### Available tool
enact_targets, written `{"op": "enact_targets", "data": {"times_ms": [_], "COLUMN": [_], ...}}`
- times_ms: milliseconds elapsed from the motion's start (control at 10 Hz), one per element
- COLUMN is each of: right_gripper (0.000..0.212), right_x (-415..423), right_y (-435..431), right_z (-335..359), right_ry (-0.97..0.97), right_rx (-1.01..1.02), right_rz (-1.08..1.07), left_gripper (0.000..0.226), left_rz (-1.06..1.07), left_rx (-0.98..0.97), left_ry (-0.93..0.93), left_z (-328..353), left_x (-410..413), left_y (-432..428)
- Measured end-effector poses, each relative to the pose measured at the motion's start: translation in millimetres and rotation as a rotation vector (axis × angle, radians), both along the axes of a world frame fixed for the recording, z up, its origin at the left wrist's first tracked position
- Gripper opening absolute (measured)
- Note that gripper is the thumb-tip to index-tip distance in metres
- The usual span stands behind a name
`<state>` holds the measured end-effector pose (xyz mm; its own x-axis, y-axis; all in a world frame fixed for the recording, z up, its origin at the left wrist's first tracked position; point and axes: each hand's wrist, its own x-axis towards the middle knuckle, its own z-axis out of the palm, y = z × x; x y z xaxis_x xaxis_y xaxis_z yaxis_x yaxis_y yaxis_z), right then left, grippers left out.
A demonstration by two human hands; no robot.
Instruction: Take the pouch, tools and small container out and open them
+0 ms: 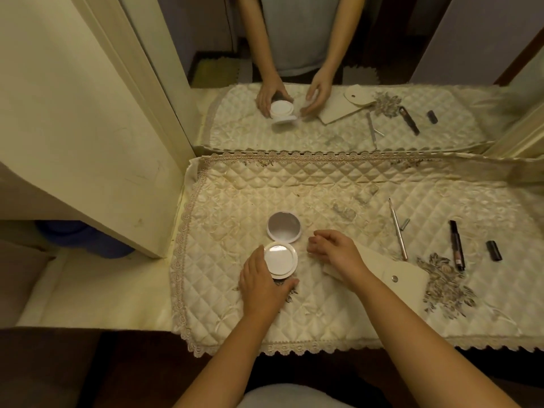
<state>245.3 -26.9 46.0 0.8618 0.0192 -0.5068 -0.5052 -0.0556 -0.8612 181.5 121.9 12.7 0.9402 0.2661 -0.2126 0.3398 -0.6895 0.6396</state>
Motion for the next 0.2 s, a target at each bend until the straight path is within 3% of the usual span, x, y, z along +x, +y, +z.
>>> {"op": "enact_targets", "data": {"times_ms": [100, 200], "right_gripper": [0.025, 0.025], "right_x": [-11.9, -26.3], "right_y": [-27.4, -72.6], "right_z": [18.3, 38.6], "right_ry": [-0.036, -0.083], "right_rx": [0.021, 0.030], "right_rz": [0.054, 0.045], "left_gripper": [0.088, 0.065], "left_rz": [0.096, 0.253], "left_rx": [-0.003, -0.065], "left_ry": [-0.025, -0.133], "left_z": [15.4, 37.1], "left_x": [-13.7, -32.8], "left_y": [-14.6, -31.4]}}
